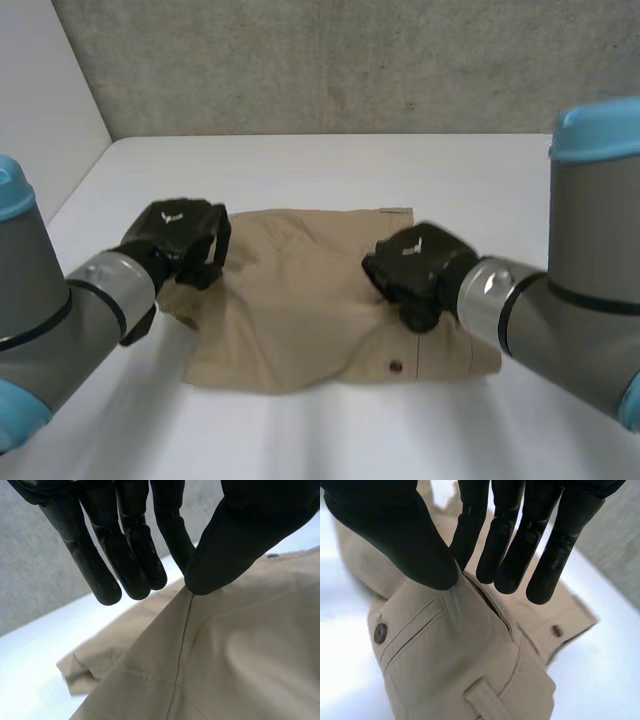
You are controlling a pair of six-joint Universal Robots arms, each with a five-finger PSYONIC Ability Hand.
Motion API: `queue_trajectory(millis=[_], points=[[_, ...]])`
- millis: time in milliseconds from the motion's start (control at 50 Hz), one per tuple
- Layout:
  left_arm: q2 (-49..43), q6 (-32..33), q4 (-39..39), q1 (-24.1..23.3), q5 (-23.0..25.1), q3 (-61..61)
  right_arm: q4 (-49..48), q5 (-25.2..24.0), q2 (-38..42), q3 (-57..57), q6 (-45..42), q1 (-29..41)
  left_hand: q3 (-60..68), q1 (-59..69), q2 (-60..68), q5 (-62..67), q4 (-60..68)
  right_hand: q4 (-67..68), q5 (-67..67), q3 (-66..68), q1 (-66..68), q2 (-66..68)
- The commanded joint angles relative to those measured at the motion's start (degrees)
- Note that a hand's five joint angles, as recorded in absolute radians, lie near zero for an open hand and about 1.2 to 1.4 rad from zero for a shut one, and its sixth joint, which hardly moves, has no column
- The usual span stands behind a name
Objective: Fold the shorts.
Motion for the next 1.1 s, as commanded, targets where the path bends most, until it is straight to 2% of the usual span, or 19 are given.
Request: queue_trajectory(millis=[20, 80, 100, 240, 340, 540, 640, 820, 980, 1080, 1100], points=[[3.88, 1.61, -4.14, -0.74, 0.02, -4.55, 0.54, -2.53, -2.44, 4.50, -0.25, -1.47, 6.57, 9.74, 6.27, 8.26, 6.40, 3.33, 4.54, 3.96, 14.66, 4.01], [5.47, 1.61, -4.85, -0.92, 0.02, -5.25, -0.86, -2.36, -4.72, 4.76, 0.71, -3.91, -23.99, -20.82, -24.29, -22.30, -24.16, -29.27, -28.06, -28.64, -17.94, -28.59], [6.87, 1.70, -4.86, -0.92, -0.15, -5.69, -1.48, -2.36, -5.51, 4.85, 0.72, -5.15, -36.42, -33.25, -36.72, -34.72, -36.59, -30.89, -29.68, -30.26, -19.56, -30.21], [12.23, 1.61, -4.42, 1.01, -0.85, -7.27, -5.26, -2.62, -9.47, 5.55, 4.22, -11.48, -48.30, -45.14, -48.60, -46.61, -48.47, -36.95, -35.74, -36.32, -25.62, -36.27], [14.44, 1.09, -4.51, 3.12, -0.94, -8.94, -5.09, -2.80, -9.74, 7.22, 4.50, -13.51, -49.32, -46.16, -49.63, -47.63, -49.50, -41.50, -40.29, -40.87, -30.17, -40.82], [14.88, 0.65, -4.68, 7.25, -1.12, -13.60, -4.83, -3.15, -10.35, 10.04, 1.68, -15.97, -49.49, -46.33, -49.80, -47.80, -49.67, -42.01, -40.80, -41.38, -30.68, -41.33], [14.44, -1.98, -4.24, 9.10, -0.94, -16.59, -2.55, -5.68, -8.17, 7.24, 1.59, -17.37, -49.49, -46.33, -49.80, -47.80, -49.67, -41.84, -40.63, -41.21, -30.51, -41.16], [11.54, -10.86, -3.71, 9.45, -0.68, -18.09, 5.19, -12.20, 0.63, 0.99, 2.30, -18.43, -48.65, -45.49, -48.95, -46.96, -48.83, -41.84, -40.63, -41.21, -30.51, -41.16], [7.06, -11.66, -0.12, 8.58, -0.85, -17.39, 6.16, -12.55, 5.11, -0.07, 2.12, -18.08, -47.48, -44.32, -47.78, -45.79, -47.65, -42.01, -40.80, -41.38, -30.68, -41.33], [2.58, -11.13, 3.31, 8.31, -0.94, -15.89, 5.90, -12.38, 8.01, -1.30, 1.95, -17.91, -40.42, -37.26, -40.73, -38.73, -40.60, -38.65, -37.44, -38.02, -27.32, -37.97], [0.92, -10.96, 4.10, 8.14, -1.03, -15.28, 5.99, -12.38, 8.80, -1.56, 1.86, -17.82, -35.75, -32.58, -36.05, -34.06, -35.92, -34.98, -33.77, -34.35, -23.65, -34.30]])
